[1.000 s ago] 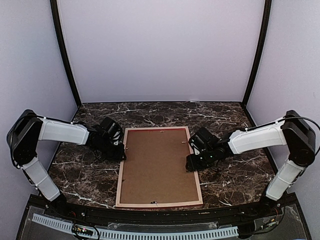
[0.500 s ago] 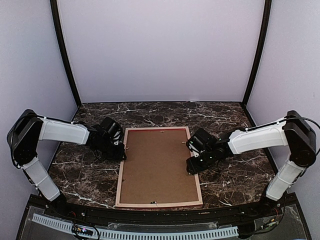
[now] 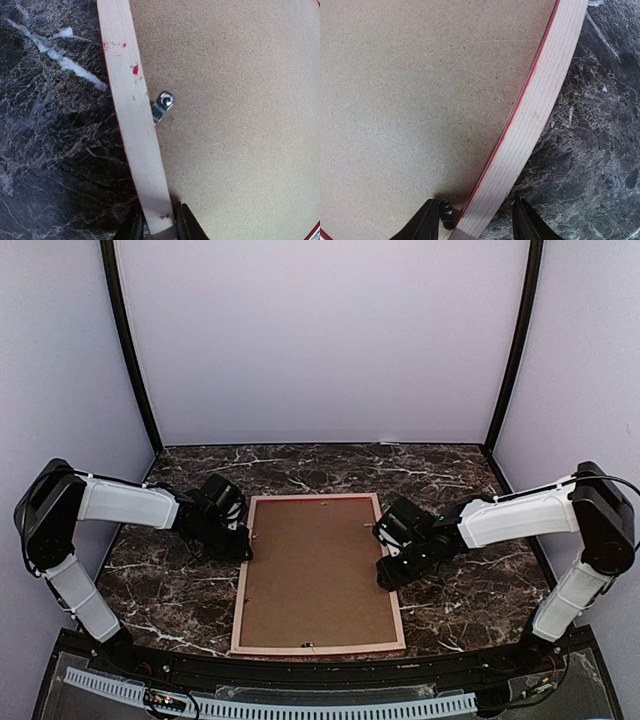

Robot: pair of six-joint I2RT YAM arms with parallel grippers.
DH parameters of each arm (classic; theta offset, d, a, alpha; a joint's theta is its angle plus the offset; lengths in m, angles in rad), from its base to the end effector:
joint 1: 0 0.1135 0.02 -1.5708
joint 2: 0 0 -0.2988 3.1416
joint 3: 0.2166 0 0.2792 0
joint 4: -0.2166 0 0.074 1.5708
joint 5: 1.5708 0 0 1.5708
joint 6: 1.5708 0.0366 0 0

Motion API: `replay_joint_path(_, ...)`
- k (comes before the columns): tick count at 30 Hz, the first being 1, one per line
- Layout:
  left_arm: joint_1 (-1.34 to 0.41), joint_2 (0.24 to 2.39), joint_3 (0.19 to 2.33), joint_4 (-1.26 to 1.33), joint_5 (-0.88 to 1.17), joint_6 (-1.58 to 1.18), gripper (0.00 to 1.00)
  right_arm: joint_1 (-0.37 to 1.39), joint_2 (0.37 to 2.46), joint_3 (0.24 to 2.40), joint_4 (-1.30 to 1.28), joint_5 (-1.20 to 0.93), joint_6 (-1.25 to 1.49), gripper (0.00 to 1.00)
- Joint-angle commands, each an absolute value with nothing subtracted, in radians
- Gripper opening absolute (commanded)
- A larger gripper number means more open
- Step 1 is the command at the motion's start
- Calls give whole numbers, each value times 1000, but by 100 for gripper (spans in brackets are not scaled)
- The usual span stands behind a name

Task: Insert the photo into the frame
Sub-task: Press the fastener onto the backboard.

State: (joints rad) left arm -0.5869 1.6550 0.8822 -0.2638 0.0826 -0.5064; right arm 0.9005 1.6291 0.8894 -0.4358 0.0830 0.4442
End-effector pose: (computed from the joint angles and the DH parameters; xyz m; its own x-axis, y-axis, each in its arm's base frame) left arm 0.2802 -0.1900 0.1688 -0.9114 0.0256 -0.4108 0.1656 0.9365 -0.3091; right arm 0.2023 0.2503 0.1704 -0.8448 -0.3762 -0.3806 -0.4409 0.8924 0.0964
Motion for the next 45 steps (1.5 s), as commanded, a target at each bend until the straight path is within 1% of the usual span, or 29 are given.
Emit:
replay_joint_path(1,-584,1666,893,-296,62,-488,24,909,1621,872,-514,89,413,50)
replay_joint_path(12,-584,1668,892,-298,61,-486,24,904,1617,859,-502,72,380,36)
replay_joint_path(23,-584,1662,887,-300,59,-486,24,867,1603,850,-479,32,348,30)
replay_joint_path(25,-584,1660,889,-301,60,-486,24,853,1590,845,-466,10,347,34)
replay_joint_path(29,-584,1657,885,-300,61,-489,24,805,1544,830,-428,-67,353,47)
replay_joint_path(31,-584,1654,883,-299,61,-491,24,775,1527,830,-405,-110,361,51)
replay_joint_path(38,-584,1637,869,-279,79,-497,23,676,1539,893,-353,-138,400,56)
replay_joint_path(45,-600,1631,860,-255,95,-496,23,626,1673,1029,-328,-61,399,62)
